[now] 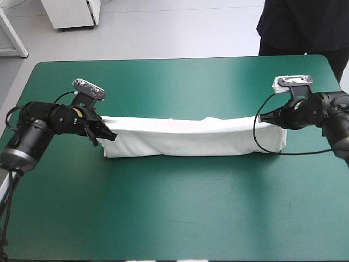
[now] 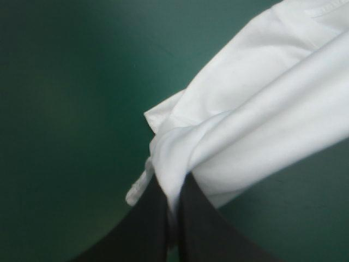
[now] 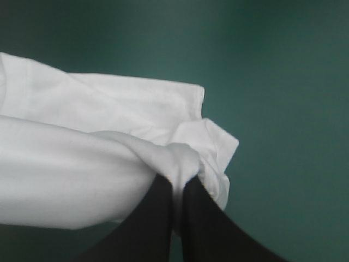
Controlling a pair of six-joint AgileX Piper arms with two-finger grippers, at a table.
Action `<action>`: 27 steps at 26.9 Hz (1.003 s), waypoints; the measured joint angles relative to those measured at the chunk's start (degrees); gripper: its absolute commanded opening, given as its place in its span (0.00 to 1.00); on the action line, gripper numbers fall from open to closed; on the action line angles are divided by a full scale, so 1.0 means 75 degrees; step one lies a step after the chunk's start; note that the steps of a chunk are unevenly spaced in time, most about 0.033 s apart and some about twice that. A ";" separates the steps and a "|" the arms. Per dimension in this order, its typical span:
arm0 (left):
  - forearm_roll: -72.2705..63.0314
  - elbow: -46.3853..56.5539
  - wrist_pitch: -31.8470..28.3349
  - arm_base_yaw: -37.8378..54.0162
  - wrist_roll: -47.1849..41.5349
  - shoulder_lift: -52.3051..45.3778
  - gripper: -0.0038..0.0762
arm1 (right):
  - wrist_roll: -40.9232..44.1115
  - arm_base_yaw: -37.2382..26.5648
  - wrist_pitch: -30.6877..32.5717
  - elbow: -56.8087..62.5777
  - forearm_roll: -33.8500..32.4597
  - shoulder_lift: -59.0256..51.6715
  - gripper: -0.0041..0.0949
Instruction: Fold the cloth
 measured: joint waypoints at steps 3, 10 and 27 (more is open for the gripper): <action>0.0165 0.0000 -0.0537 0.0000 -0.0006 0.0524 0.02 | 0.0007 0.0000 -0.0395 -0.0275 0.0000 0.0718 0.02; 0.0348 0.0000 -0.1142 0.0000 -0.0006 0.1741 0.02 | 0.0023 0.0000 -0.0811 -0.1129 -0.0008 0.2181 0.02; 0.0383 -0.0008 -0.0846 0.0000 -0.0006 0.2573 0.23 | -0.0960 0.0000 0.0640 -0.1940 0.0006 0.3251 0.44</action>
